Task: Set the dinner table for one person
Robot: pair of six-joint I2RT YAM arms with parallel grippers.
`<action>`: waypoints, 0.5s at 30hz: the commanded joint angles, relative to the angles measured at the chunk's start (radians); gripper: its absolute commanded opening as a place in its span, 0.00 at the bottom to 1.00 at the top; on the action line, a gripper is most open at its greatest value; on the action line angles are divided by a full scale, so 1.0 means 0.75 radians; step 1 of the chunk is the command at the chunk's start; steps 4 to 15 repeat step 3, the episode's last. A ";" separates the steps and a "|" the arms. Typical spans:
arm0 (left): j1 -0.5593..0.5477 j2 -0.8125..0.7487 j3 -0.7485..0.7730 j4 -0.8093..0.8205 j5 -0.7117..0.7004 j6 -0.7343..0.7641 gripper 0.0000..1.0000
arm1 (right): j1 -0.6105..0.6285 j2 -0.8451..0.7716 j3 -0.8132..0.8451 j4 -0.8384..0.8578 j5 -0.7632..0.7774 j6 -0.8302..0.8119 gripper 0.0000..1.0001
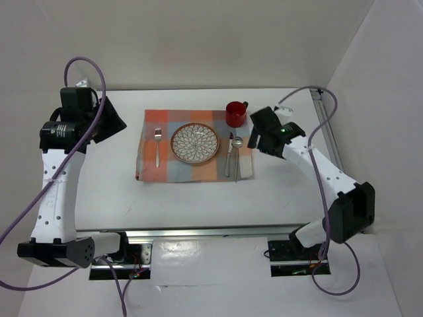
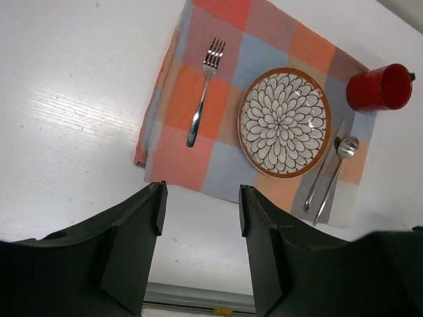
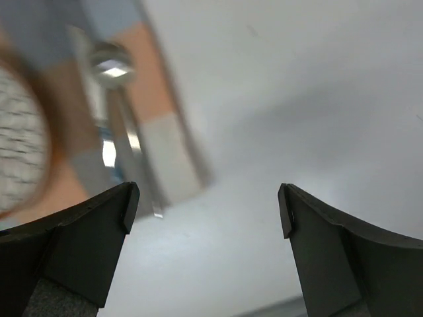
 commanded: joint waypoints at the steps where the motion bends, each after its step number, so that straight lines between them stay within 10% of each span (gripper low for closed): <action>1: 0.008 -0.001 -0.037 0.062 0.000 0.005 0.64 | -0.080 -0.180 -0.196 -0.102 -0.003 0.014 1.00; 15: 0.008 -0.013 -0.064 0.062 0.014 0.005 0.65 | -0.148 -0.292 -0.264 -0.078 -0.043 0.014 1.00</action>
